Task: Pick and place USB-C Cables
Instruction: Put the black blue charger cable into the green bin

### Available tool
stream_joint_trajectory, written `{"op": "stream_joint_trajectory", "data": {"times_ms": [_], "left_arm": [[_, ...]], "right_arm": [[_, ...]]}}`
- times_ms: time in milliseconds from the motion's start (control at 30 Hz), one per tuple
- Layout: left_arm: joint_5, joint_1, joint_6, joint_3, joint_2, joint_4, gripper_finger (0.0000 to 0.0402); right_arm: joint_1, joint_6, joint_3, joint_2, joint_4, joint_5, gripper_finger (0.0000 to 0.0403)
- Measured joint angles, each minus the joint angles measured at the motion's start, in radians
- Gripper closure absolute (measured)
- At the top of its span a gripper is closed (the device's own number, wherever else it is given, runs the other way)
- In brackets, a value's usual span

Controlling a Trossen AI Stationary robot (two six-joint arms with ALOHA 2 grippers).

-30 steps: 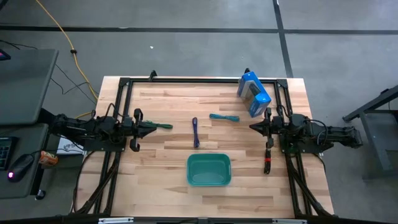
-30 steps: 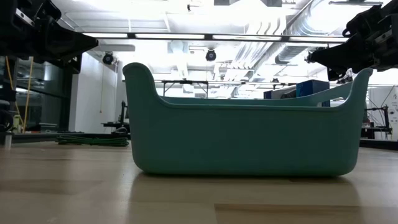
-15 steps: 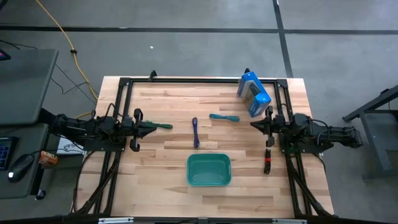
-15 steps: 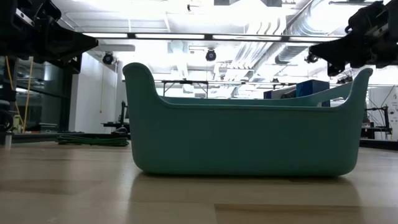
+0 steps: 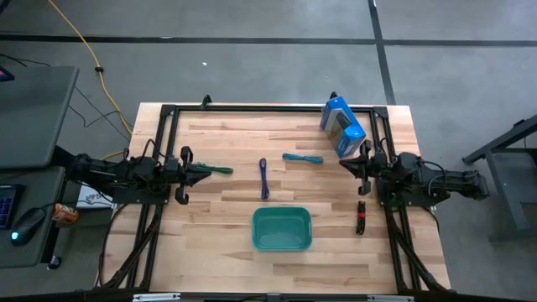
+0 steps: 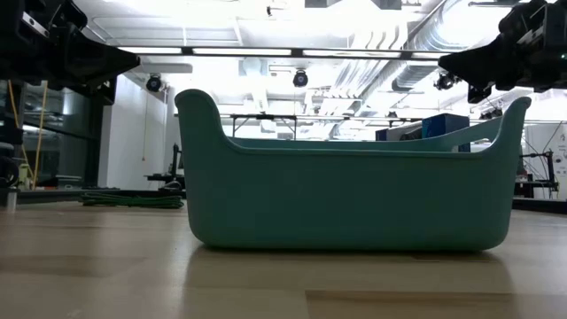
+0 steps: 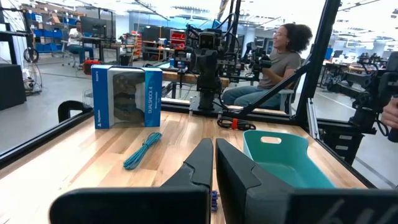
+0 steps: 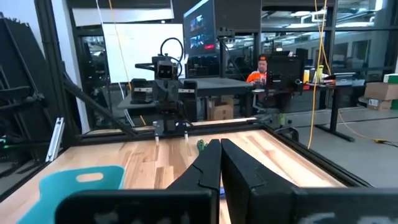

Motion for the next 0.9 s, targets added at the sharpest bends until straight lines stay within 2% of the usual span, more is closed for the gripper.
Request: {"op": "stream_joint_trajectory", "data": {"times_ms": [167,267,467,567,667,900], "left_arm": [[0.0,0.0,0.0,0.0,0.0,0.0,0.0401],[0.0,0.0,0.0,0.0,0.0,0.0,0.0401],[0.0,0.0,0.0,0.0,0.0,0.0,0.0401],[0.0,0.0,0.0,0.0,0.0,0.0,0.0401],[0.0,0.0,0.0,0.0,0.0,0.0,0.0401],[0.0,0.0,0.0,0.0,0.0,0.0,0.0401]], "right_arm": [[0.0,0.05,0.0,0.0,0.009,0.002,0.0399],[0.0,0.118,0.0,0.0,0.02,0.011,0.0376],[0.0,0.198,0.0,0.0,-0.025,0.062,0.027],[0.0,0.211,0.0,0.0,-0.047,0.054,0.0217],[0.0,0.213,0.0,0.0,-0.055,0.044,0.0181],[0.001,0.246,0.031,0.038,0.035,0.046,0.0166]]}}
